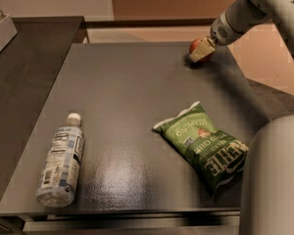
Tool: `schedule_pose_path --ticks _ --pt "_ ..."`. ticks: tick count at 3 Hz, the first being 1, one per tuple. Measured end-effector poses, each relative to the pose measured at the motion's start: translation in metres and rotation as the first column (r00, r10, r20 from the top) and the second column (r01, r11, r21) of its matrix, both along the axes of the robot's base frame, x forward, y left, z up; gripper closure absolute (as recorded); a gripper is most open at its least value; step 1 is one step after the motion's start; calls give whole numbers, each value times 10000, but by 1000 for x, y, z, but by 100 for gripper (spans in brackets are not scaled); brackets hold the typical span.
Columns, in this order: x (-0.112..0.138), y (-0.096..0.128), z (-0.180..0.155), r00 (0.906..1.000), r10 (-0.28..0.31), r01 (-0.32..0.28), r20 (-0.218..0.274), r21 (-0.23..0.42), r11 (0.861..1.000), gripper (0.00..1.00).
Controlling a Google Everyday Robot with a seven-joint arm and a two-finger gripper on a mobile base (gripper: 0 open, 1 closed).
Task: Move apple near green jalapeno chip bag
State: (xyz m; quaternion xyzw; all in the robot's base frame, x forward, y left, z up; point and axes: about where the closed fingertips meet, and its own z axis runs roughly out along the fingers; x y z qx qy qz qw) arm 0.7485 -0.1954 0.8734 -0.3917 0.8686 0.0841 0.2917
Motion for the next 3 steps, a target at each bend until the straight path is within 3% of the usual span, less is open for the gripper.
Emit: schedule_pose_path --ticks 1,3 --pt "-22 2 13 9984 531 -531 187 20 9986 100" --pt "-107 15 27 9873 1571 -1571 236 -18 9876 100"
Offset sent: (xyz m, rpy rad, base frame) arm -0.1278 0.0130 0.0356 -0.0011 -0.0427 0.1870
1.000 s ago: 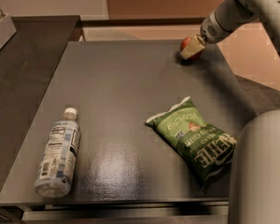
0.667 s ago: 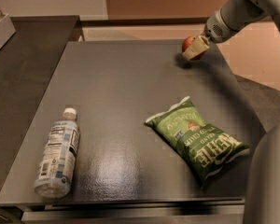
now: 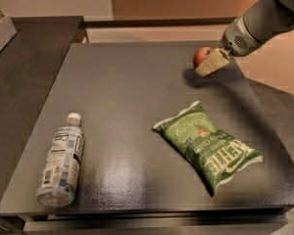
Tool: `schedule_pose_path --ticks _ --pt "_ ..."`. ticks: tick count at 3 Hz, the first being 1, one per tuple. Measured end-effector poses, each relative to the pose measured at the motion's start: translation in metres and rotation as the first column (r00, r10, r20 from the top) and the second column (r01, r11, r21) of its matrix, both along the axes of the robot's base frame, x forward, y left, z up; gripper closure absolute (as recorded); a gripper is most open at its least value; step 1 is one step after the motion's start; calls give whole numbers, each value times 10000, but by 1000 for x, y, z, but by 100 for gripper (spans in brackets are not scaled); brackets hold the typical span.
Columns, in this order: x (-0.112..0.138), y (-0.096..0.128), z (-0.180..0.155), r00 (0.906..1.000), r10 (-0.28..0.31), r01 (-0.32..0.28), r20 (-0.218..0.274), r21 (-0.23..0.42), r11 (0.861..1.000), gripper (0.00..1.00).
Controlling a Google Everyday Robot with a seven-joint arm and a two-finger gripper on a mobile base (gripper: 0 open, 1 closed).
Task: Move apple near green jalapeno chip bag
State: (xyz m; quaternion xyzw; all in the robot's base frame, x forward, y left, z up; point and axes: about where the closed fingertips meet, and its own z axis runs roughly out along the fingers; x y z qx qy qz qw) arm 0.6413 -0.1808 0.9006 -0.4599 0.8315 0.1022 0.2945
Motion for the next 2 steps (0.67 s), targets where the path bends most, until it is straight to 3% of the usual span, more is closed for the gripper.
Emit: schedule_pose_path --ticks 1,2 --pt "-44 10 -7 9985 385 -392 -392 -165 9991 100" --pt "-74 18 -17 9941 658 -681 -862 -241 9974 85"
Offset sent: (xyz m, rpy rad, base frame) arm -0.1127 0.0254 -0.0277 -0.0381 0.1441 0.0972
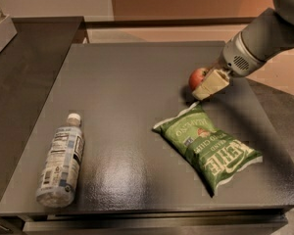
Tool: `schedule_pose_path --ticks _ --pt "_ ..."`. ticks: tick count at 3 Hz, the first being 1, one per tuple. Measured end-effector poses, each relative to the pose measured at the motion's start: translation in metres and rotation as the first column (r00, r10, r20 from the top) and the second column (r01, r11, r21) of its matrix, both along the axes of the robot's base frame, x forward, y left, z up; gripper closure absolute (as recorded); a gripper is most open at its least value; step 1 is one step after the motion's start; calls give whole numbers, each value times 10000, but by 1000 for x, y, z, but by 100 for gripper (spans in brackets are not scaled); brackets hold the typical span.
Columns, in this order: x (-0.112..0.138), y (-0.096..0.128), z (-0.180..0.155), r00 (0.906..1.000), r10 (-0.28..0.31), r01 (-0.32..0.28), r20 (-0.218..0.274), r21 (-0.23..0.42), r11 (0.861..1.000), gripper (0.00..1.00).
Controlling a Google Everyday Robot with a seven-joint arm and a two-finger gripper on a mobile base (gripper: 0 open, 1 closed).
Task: Move apple near green jalapeno chip bag
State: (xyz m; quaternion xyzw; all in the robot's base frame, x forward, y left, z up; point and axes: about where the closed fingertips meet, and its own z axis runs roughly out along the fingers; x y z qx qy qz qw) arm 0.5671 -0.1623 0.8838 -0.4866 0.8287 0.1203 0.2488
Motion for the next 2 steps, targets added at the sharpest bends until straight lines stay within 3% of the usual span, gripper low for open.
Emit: schedule_pose_path --ticks 2 --pt "-17 3 -17 9991 -137 133 -397 -101 9999 39"
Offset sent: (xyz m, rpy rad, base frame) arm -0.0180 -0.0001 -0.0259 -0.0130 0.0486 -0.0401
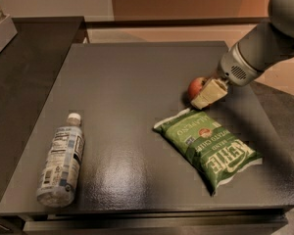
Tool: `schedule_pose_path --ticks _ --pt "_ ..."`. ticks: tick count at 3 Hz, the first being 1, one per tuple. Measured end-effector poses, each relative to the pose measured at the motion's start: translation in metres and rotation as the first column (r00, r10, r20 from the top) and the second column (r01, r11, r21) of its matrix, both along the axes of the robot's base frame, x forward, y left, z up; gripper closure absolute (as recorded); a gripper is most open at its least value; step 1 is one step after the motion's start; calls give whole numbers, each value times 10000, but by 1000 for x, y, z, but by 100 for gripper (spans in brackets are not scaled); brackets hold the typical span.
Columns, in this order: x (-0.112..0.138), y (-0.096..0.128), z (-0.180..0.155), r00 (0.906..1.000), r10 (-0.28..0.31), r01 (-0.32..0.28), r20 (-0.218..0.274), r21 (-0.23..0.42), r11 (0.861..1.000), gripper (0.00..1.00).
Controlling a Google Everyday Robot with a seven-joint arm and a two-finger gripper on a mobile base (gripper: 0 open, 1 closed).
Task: Move apple near green jalapeno chip bag
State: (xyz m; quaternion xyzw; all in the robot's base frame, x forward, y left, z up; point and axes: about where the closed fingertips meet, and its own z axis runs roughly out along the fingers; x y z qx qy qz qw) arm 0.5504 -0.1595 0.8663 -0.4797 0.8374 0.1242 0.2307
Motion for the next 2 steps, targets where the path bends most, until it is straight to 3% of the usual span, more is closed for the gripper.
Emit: schedule_pose_path --ticks 1,2 --pt "5 -1 -8 9998 -185 184 -52 -55 9998 15" --pt "10 -3 -14 9996 -289 288 -67 -142 9995 0"
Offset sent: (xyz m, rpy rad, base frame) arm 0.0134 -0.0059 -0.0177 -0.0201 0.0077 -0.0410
